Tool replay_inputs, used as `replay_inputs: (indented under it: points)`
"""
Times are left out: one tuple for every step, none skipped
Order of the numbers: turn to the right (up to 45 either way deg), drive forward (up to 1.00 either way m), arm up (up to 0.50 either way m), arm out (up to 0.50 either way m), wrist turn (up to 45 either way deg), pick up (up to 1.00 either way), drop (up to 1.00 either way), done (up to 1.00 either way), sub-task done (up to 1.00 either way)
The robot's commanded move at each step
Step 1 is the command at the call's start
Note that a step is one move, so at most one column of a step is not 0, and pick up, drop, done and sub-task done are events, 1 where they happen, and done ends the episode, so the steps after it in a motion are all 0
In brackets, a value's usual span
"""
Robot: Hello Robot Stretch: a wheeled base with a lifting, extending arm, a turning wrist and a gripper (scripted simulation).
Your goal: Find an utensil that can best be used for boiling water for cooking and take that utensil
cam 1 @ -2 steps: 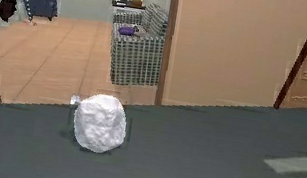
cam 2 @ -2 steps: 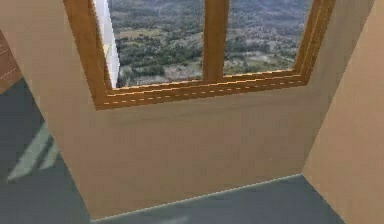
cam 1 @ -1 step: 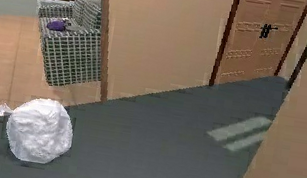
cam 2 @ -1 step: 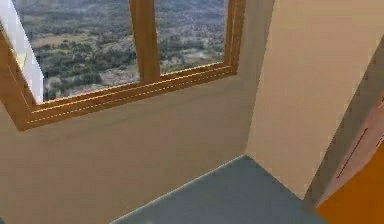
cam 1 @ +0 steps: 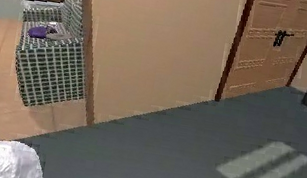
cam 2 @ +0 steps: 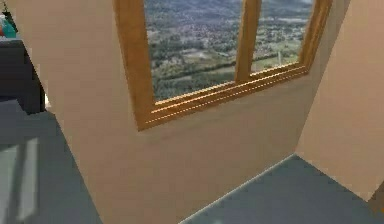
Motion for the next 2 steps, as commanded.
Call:
replay_inputs:
  points:
    - [3.0,0.00,0.00,0.00,0.0,0.00,0.00,0.00,0.00]
    - [9.0,0.00,0.00,0.00,0.0,0.00,0.00,0.00,0.00]
